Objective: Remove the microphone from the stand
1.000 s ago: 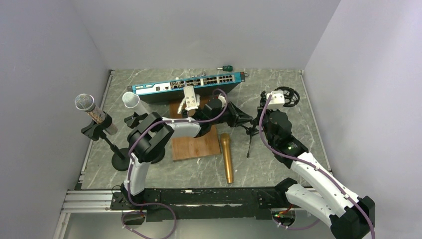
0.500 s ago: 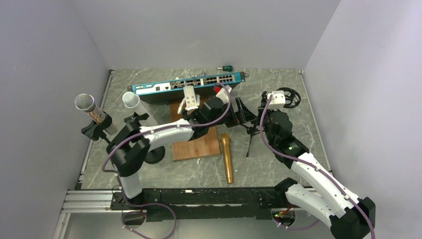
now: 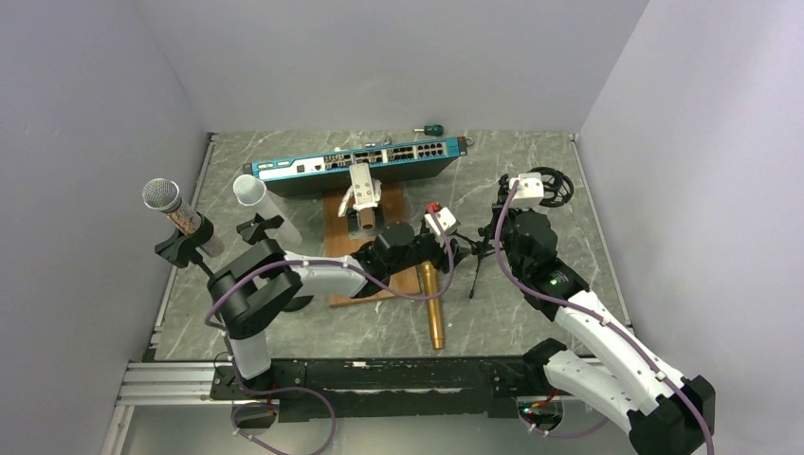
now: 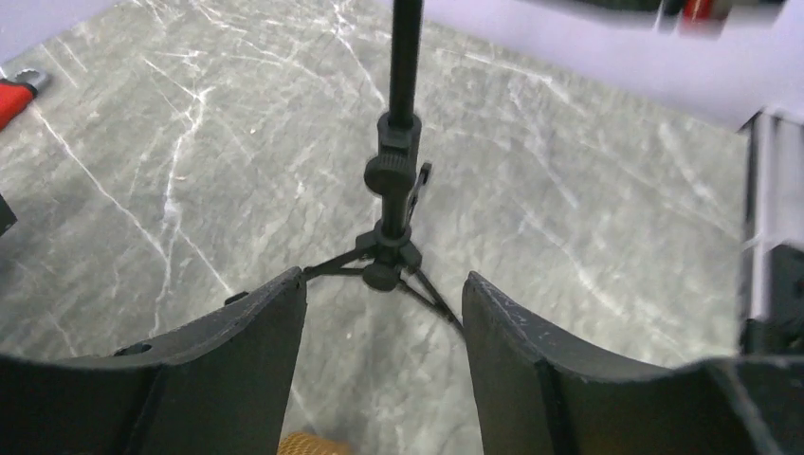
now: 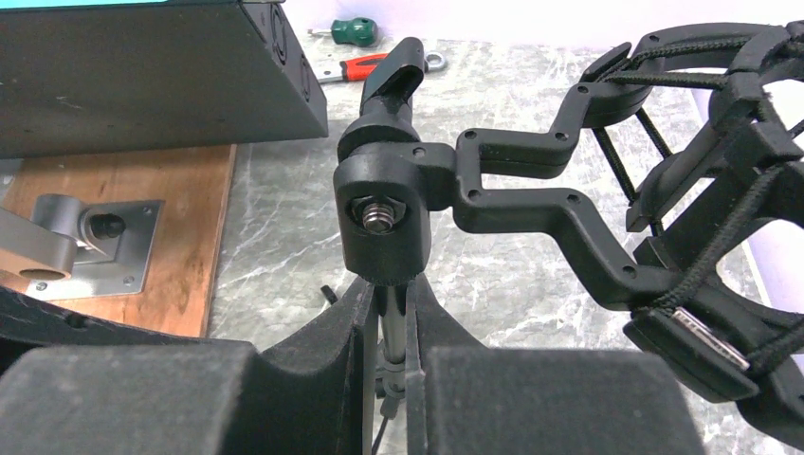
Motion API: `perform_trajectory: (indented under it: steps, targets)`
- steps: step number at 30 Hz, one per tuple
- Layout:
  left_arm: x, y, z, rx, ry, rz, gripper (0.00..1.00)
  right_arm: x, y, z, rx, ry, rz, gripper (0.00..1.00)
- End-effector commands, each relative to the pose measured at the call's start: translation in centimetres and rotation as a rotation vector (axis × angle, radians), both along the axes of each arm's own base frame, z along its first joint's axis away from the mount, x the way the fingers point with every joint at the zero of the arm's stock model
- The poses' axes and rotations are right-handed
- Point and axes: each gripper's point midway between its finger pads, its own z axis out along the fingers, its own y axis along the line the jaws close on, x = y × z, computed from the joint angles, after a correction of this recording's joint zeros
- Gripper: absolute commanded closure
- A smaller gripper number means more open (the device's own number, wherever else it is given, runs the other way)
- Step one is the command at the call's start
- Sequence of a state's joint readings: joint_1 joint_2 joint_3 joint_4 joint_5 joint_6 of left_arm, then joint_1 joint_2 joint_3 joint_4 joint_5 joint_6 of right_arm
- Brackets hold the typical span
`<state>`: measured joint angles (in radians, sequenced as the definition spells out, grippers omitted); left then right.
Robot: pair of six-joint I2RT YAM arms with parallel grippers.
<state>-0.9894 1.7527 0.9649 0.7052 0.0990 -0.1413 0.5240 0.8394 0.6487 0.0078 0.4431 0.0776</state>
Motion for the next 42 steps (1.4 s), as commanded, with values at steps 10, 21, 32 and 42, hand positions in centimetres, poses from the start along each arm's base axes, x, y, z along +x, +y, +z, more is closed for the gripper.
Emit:
perform_trajectory:
  steps: [10,21,32,42]
  targets:
    - [1.8,-3.3,1.9,-0.003,-0.410,-0.104,0.13,-0.2,0.7,0.9,0.004,-0.016,0.048,1.00]
    - [3.0,-4.7,1.5,0.013,-0.407,-0.104,0.34,-0.2,0.7,1.2,0.007,-0.025,0.049,1.00]
    - [2.9,-5.0,0.6,0.034,-0.379,-0.120,0.51,-0.2,0.7,0.9,0.003,-0.017,0.051,1.00]
    - [3.0,-5.2,1.0,0.038,-0.313,-0.114,1.00,-0.2,0.6,1.0,0.004,-0.021,0.047,1.00]
